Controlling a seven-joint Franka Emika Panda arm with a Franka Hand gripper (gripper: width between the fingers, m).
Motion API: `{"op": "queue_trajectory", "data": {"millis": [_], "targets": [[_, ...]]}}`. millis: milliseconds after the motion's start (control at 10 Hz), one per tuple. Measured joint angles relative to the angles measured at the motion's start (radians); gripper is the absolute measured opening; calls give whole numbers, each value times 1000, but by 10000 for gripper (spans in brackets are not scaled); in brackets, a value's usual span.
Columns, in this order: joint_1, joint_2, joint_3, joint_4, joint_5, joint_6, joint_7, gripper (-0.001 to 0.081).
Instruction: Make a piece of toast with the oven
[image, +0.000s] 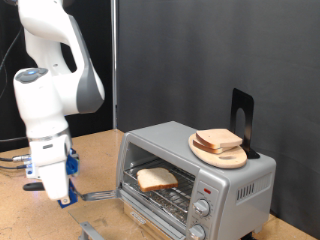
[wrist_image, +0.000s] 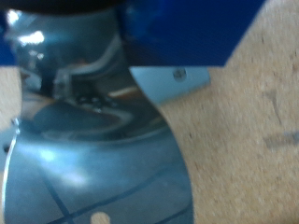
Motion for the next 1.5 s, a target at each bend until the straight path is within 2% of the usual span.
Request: {"op": "queue_trajectory", "data": {"millis": [400, 700, 1500], "targets": [[32, -7, 52, -40, 5, 33, 67, 393], [45, -8, 73, -50, 1, 36, 108, 393], [64, -28, 122, -73, 54, 36, 116, 393]]}}
